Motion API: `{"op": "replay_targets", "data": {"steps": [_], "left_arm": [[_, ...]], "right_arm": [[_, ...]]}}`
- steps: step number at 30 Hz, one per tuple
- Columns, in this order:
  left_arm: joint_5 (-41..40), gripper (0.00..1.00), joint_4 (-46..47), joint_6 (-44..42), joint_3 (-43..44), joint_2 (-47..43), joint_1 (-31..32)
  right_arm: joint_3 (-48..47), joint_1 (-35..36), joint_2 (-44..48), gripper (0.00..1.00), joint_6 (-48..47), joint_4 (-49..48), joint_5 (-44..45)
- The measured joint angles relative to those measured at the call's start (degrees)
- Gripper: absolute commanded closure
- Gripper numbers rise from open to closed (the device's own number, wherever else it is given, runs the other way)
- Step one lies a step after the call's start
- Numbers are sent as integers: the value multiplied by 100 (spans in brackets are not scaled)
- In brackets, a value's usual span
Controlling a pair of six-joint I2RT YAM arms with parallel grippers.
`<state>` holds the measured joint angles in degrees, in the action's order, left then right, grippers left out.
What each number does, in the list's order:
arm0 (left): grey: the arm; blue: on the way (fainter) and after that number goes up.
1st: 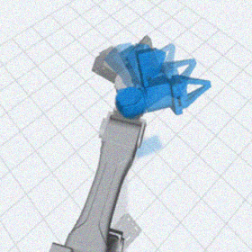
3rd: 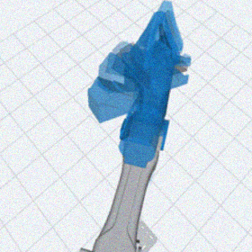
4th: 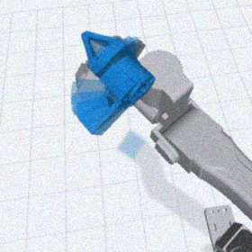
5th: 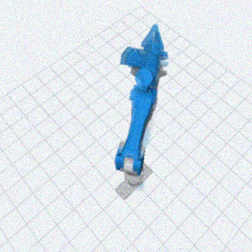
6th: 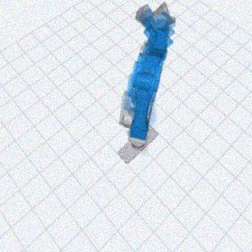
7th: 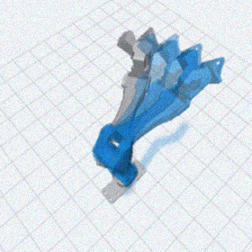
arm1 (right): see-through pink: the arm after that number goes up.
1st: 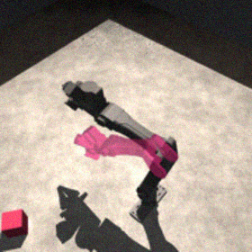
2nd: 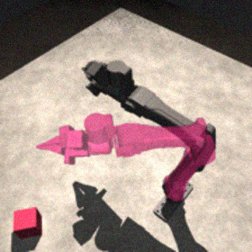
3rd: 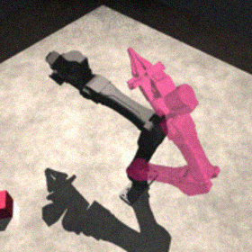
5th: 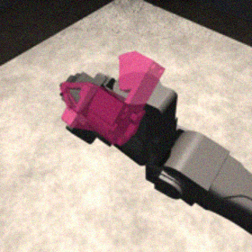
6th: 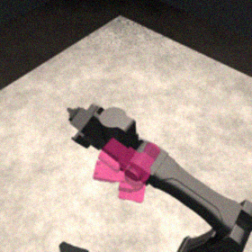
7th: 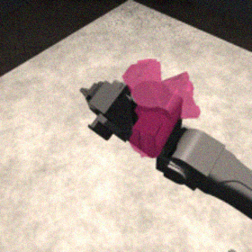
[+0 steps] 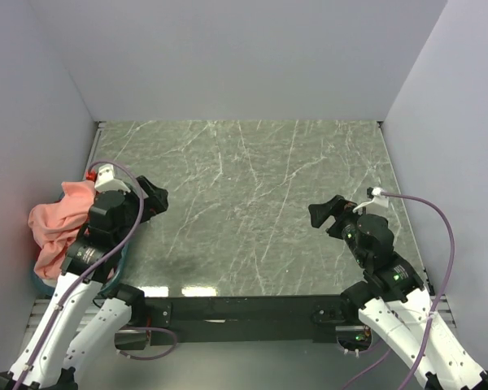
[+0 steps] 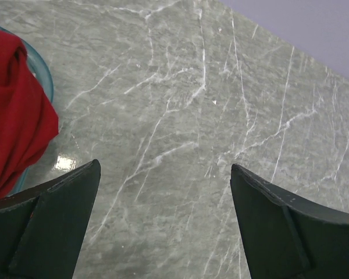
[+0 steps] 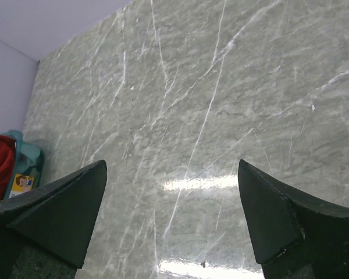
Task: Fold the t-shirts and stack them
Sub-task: Grab the tshirt from the pile
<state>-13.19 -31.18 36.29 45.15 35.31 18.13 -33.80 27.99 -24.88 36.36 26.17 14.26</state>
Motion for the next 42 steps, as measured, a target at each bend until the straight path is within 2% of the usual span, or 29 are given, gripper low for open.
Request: {"op": "replay_targets", "data": {"steps": [11,23,32,37,42], "left_arm": [[-1123,1,-616,557,295,-17,0],[-3189,1,-1888,1405,981,299,0],[-4732,1,-2570,1917,1521,1117,-57],[-5136,0,-2949,2271,1504,1449,-507],[-5108,1,-2721,2035,1207,1329,-1252]], "right_arm": [[0,0,-66,2,-72,0,-280],[9,0,-352,3,-153,-151,-599],[17,0,-702,4,-153,-455,-903],[20,0,-839,4,-153,-564,-1029],[50,0,-905,4,-153,-673,-1117]]}}
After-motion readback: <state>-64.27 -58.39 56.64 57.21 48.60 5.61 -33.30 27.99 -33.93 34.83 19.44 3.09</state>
